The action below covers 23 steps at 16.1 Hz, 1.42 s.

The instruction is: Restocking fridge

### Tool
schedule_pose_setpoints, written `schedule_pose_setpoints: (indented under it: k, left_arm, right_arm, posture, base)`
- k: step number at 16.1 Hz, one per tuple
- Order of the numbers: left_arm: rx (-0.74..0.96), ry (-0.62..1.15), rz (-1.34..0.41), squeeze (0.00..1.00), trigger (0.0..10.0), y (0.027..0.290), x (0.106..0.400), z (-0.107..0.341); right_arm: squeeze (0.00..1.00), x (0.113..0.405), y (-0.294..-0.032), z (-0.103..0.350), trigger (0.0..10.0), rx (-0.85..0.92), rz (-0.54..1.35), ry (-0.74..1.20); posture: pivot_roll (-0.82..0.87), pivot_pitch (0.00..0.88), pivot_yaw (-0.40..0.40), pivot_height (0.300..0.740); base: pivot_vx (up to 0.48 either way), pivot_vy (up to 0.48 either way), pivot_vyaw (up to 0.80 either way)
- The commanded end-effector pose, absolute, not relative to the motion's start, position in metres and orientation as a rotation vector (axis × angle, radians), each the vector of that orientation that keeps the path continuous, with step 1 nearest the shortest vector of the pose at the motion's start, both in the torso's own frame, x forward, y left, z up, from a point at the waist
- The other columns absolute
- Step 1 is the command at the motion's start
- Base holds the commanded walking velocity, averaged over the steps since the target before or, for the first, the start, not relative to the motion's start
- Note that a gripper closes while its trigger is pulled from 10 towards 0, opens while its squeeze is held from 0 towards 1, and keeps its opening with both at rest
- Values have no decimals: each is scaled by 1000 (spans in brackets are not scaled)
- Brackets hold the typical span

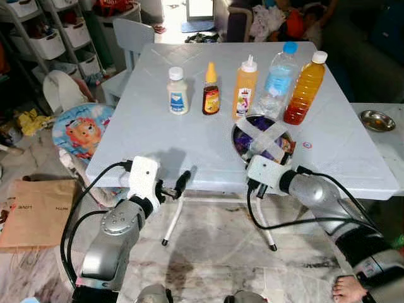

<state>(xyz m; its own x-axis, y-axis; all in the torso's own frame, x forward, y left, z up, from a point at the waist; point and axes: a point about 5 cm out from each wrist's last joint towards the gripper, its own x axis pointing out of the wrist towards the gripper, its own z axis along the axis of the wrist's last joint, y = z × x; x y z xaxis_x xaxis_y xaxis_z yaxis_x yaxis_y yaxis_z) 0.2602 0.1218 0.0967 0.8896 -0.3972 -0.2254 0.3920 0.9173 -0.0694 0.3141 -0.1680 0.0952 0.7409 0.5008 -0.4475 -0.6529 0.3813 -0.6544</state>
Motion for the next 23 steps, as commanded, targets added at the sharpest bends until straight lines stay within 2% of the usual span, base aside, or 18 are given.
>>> schedule_pose_setpoints:
  k: [1, 5, 10, 11, 12, 17, 23]
  left_arm:
    - [-32, 236, -383, 0, 10000, 124, 264, 101]
    - [-61, 218, -273, 0, 10000, 134, 269, 102]
    - [-61, 141, -180, 0, 10000, 141, 266, 107]
    - [-61, 137, -169, 0, 10000, 142, 266, 107]
    - [-56, 130, -159, 0, 10000, 142, 267, 106]
    - [-54, 96, -105, 0, 10000, 146, 273, 111]
    - [-27, 106, -27, 0, 10000, 150, 275, 108]
  right_arm:
    - [0, 310, -163, 96, 0, -924, 774, 146]
    - [0, 298, -150, 100, 0, -943, 843, 23]
    - [0, 279, -132, 108, 0, -831, 834, -90]
    - [0, 277, -130, 110, 1922, -832, 833, -110]
    - [0, 275, -126, 117, 10000, -838, 826, -149]
    - [0, 276, -122, 125, 10000, -837, 812, -194]
    - [0, 269, -108, 128, 10000, -836, 857, -249]
  posture:
    - [2, 0, 58, 740]
    - [0, 0, 61, 740]
    - [-14, 0, 56, 740]
    - [-17, 0, 55, 740]
    - [-20, 0, 49, 740]
    - [-24, 0, 42, 740]
    - [-24, 0, 47, 740]
  base:
    - [0, 0, 0]
    - [0, 0, 0]
    - [0, 0, 0]
    - [0, 0, 0]
    - [0, 0, 0]
    - [0, 0, 0]
    - [-41, 0, 800]
